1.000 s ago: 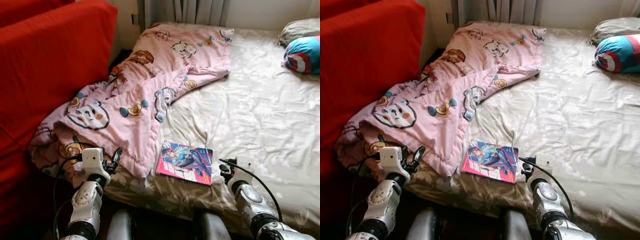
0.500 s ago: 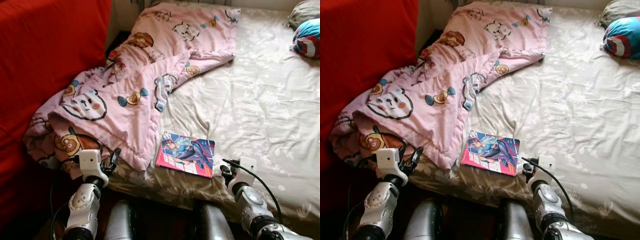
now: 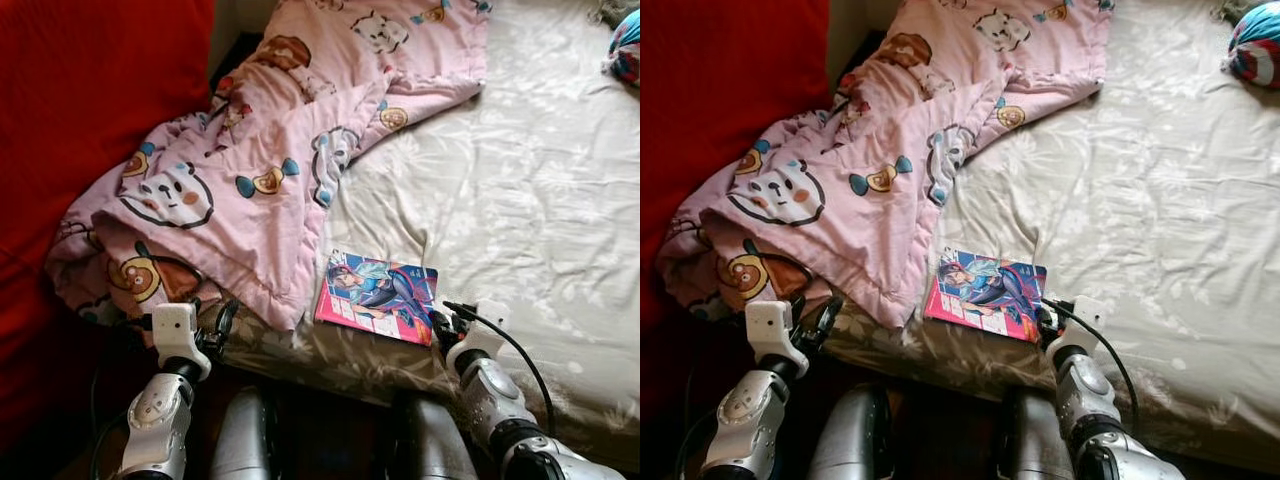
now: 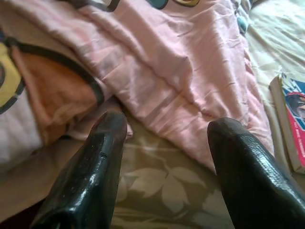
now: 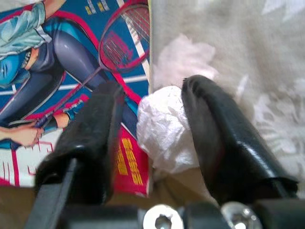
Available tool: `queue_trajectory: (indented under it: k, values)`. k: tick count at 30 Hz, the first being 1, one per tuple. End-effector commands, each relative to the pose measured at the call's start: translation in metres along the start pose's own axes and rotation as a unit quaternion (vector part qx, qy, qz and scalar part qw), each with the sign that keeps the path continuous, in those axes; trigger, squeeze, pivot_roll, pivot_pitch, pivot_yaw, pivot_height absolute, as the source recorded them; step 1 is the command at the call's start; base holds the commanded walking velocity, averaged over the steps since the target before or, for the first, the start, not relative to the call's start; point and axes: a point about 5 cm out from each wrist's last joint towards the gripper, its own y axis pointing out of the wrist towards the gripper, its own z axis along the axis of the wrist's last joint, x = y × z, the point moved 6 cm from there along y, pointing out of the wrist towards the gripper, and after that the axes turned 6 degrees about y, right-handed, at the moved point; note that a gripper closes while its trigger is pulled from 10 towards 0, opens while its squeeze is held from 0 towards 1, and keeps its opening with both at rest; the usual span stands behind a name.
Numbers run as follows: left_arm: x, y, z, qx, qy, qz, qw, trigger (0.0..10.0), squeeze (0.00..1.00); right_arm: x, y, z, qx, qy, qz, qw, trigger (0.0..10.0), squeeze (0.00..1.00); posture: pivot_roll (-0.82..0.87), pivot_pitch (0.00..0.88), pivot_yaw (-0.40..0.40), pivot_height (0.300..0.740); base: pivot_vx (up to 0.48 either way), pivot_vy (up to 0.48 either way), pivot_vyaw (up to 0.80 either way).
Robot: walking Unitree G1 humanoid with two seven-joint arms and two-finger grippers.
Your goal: Clean up the room
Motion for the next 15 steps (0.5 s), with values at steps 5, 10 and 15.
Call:
queue_trajectory:
  k: [5, 10, 15]
  values:
    - [-0.0043, -0.0080, -0.0090, -0.023, 0.009, 0.000, 1.000, 10.0, 0.00, 0.0076, -0.0031, -0.0040, 0.004, 0.013, -0.017, 1.000, 10.0, 0.00, 0.13, 0.289, 0.043, 0.607, 0.000, 0.000, 0.00]
    - [-0.0051, -0.0095, -0.0087, -0.028, 0.013, -0.002, 1.000, 10.0, 0.00, 0.0102, -0.0047, -0.0048, 0.013, 0.027, -0.027, 0.999, 10.0, 0.00, 0.13, 0.291, 0.047, 0.607, 0.000, 0.000, 0.00]
    - [-0.0054, -0.0097, -0.0086, -0.030, 0.014, -0.002, 0.999, 10.0, 0.00, 0.0141, -0.0065, -0.0071, 0.020, 0.048, -0.042, 0.998, 10.0, 0.00, 0.13, 0.289, 0.048, 0.607, 0.000, 0.000, 0.00]
